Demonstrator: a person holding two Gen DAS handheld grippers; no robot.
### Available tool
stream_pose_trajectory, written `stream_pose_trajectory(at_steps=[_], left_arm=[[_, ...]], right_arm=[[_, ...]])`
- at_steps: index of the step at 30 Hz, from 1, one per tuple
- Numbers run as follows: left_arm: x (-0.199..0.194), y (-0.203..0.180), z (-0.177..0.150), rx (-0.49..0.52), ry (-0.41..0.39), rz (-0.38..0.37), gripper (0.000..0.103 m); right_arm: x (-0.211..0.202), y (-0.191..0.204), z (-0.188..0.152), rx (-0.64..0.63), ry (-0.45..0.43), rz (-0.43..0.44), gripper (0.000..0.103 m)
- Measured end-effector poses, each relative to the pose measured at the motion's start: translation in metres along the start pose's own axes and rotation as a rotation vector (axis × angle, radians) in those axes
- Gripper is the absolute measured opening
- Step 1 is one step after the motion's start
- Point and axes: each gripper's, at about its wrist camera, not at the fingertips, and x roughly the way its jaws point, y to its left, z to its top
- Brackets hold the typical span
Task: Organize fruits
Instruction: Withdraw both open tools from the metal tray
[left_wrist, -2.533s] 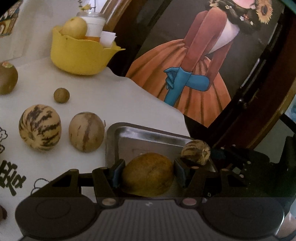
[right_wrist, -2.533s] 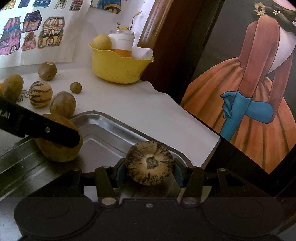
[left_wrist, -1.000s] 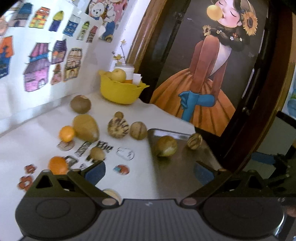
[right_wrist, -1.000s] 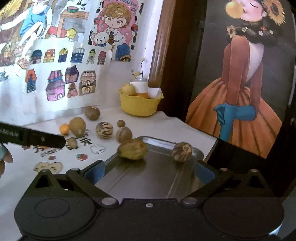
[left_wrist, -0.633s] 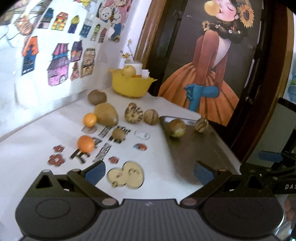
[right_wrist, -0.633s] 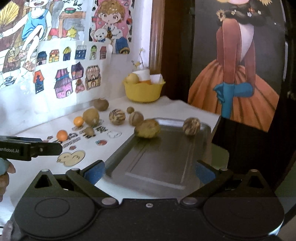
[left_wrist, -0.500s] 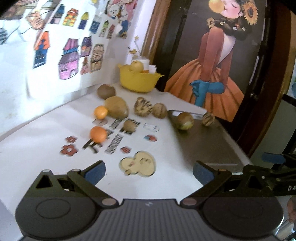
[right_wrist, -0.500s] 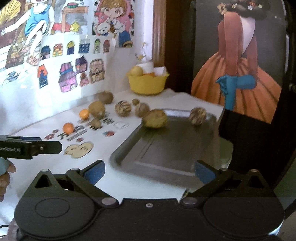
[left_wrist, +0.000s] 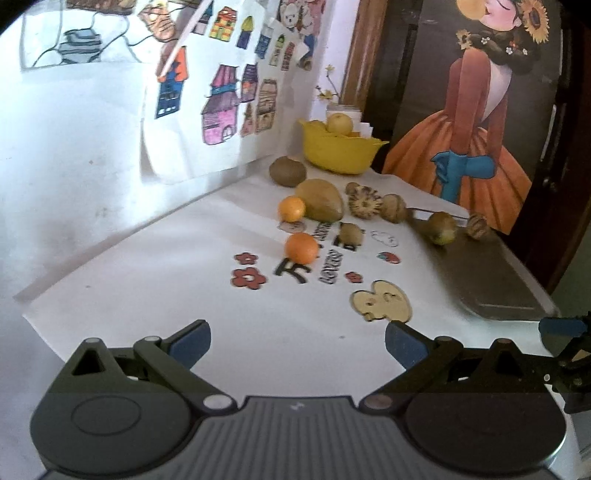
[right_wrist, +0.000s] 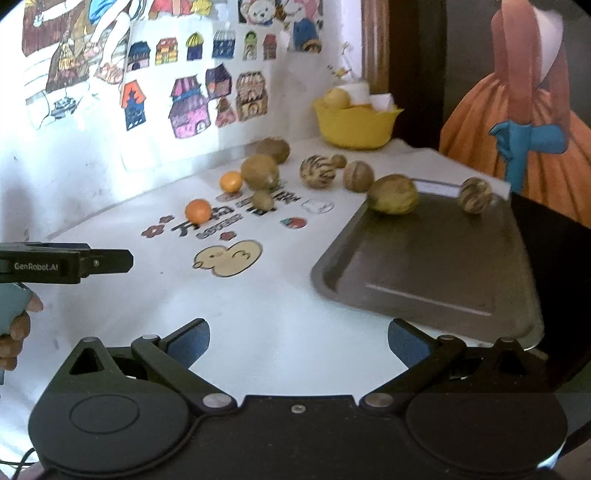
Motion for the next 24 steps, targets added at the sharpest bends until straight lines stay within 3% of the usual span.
stream_pose_trajectory(at_steps=[10,16,24], left_arm=[[0.007,0.020,0.007,-0.006,0.013,0.037,0.103],[0.017,0.024,0.014,0.003,0.013,0.050,0.102],[0.036,0.019,0.027,0.044,0.015,0.054,0.103]], right_arm=[[0.019,0.014,0.014,-0.024,0.025,0.062,0.102],[0.031,0.013,0.032,-0.065,0.003,0.055,0.102],[0.057,-0.006,0.058,-0.026,-0.015,0.041,0.102]])
